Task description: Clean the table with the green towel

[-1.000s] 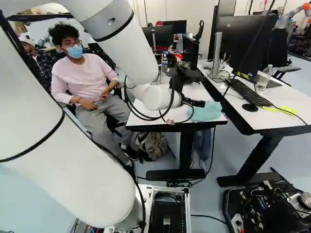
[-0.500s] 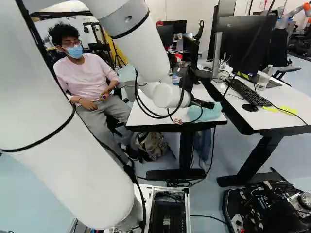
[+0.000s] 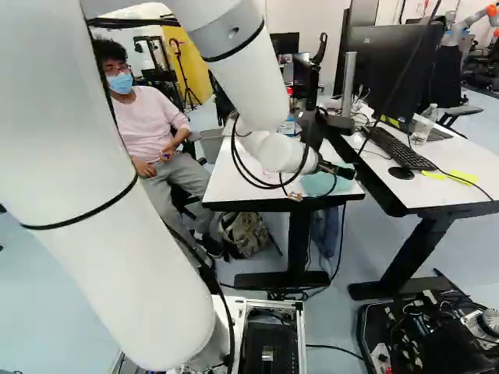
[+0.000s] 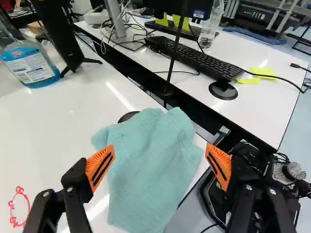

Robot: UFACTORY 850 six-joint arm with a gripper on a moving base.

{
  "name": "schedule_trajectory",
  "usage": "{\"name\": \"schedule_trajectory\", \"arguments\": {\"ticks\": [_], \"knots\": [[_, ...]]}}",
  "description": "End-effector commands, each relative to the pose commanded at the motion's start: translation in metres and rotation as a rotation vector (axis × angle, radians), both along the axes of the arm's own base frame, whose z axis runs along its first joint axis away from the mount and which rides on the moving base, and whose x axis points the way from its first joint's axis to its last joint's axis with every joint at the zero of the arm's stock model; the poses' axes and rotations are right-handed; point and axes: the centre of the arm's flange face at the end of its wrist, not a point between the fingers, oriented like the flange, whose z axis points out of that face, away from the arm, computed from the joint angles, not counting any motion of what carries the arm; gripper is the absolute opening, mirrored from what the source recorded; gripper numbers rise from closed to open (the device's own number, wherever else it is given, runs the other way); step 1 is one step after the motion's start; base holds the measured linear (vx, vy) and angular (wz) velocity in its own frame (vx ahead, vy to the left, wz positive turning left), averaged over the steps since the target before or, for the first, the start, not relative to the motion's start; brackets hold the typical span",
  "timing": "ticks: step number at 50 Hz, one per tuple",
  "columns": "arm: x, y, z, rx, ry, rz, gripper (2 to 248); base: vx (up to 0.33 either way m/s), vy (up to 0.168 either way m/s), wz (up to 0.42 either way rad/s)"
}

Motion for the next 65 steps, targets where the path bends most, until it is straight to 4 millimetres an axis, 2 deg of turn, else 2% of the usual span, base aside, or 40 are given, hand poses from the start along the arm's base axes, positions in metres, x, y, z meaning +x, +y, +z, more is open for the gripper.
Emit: {"name": "schedule_trajectory", "arguments": {"ticks": [65], "knots": [[0.0, 0.0, -0.01, 0.031, 0.039, 0.0, 247, 0.0, 0.0, 0.0]]}}
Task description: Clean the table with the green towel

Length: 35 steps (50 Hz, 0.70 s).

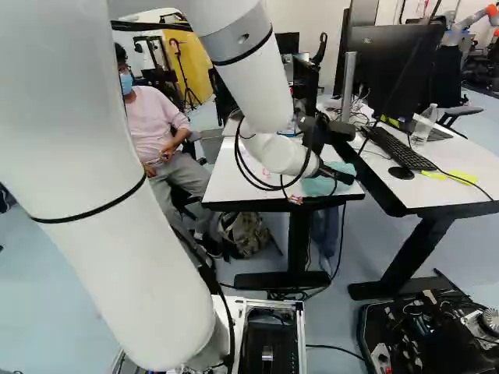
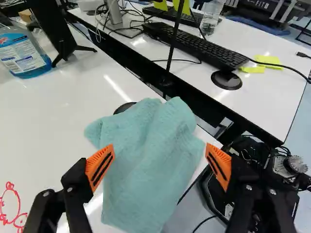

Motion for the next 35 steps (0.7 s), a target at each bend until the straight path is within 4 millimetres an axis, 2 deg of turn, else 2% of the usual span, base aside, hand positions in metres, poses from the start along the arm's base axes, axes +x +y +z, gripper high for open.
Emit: {"name": "schedule_trajectory", "arguments": {"ticks": [35], "knots": [[-0.0008, 0.0006, -0.0014, 0.012, 0.015, 0.0, 247, 0.0, 0.0, 0.0]]}}
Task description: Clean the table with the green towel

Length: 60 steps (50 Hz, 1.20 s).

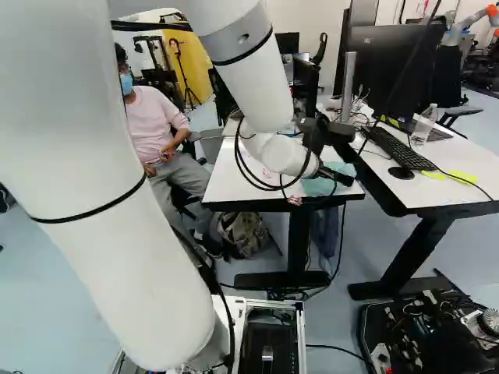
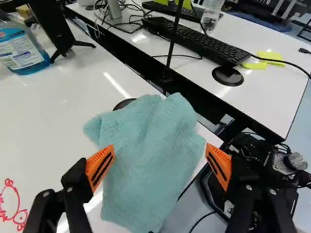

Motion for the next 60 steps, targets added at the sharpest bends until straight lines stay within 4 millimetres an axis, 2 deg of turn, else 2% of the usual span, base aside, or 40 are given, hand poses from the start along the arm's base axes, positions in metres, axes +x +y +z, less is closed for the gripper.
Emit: {"name": "schedule_trajectory", "arguments": {"ticks": [57, 58, 60], "knots": [[-0.002, 0.0015, -0.0032, 0.027, 0.036, -0.001, 247, 0.0, 0.0, 0.0], [-0.002, 0.0015, -0.0032, 0.027, 0.036, -0.001, 224, 0.0, 0.0, 0.0], [-0.002, 0.0015, -0.0032, 0.027, 0.036, -0.001, 224, 0.0, 0.0, 0.0]]}}
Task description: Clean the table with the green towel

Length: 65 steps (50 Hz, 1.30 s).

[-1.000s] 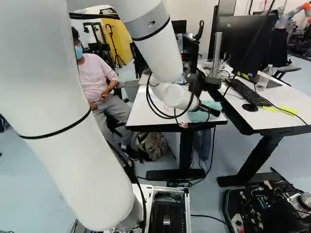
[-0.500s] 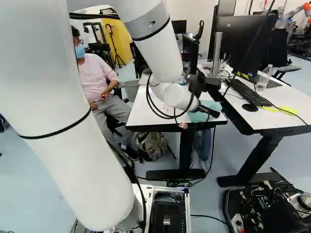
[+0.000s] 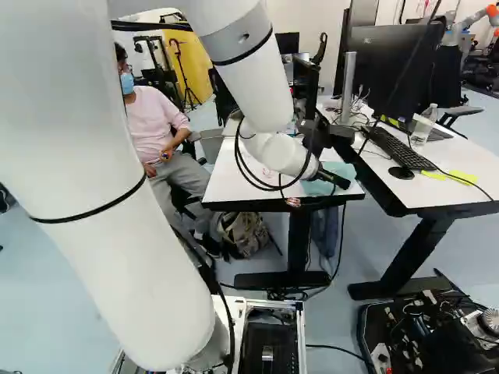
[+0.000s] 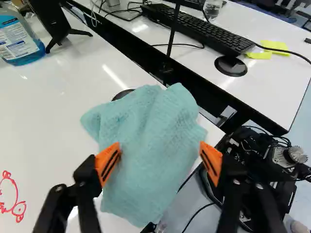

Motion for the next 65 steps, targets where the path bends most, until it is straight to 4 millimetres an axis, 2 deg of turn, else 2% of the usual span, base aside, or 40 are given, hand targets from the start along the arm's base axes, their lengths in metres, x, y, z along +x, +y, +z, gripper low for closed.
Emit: {"name": "schedule_trajectory", "arguments": {"ticks": [3, 4, 8, 9, 13, 14, 19, 20, 24, 25, 35, 49, 65], "knots": [[0.0, 0.0, 0.0, 0.0, 0.0, 0.0, 224, 0.0, 0.0, 0.0], [0.0, 0.0, 0.0, 0.0, 0.0, 0.0, 185, 0.0, 0.0, 0.0], [0.0, 0.0, 0.0, 0.0, 0.0, 0.0, 185, 0.0, 0.0, 0.0], [0.0, 0.0, 0.0, 0.0, 0.0, 0.0, 146, 0.0, 0.0, 0.0], [0.0, 0.0, 0.0, 0.0, 0.0, 0.0, 146, 0.0, 0.0, 0.0], [0.0, 0.0, 0.0, 0.0, 0.0, 0.0, 107, 0.0, 0.0, 0.0], [0.0, 0.0, 0.0, 0.0, 0.0, 0.0, 107, 0.0, 0.0, 0.0], [0.0, 0.0, 0.0, 0.0, 0.0, 0.0, 69, 0.0, 0.0, 0.0], [0.0, 0.0, 0.0, 0.0, 0.0, 0.0, 69, 0.0, 0.0, 0.0], [0.0, 0.0, 0.0, 0.0, 0.0, 0.0, 41, 0.0, 0.0, 0.0], [0.0, 0.0, 0.001, -0.001, -0.001, 0.0, 37, 0.0, 0.0, 0.0], [-0.001, 0.003, 0.013, -0.019, -0.024, 0.004, 37, 0.0, 0.0, 0.0], [0.012, 0.022, 0.031, -0.043, -0.057, 0.058, 37, 0.0, 0.0, 0.0]]}}
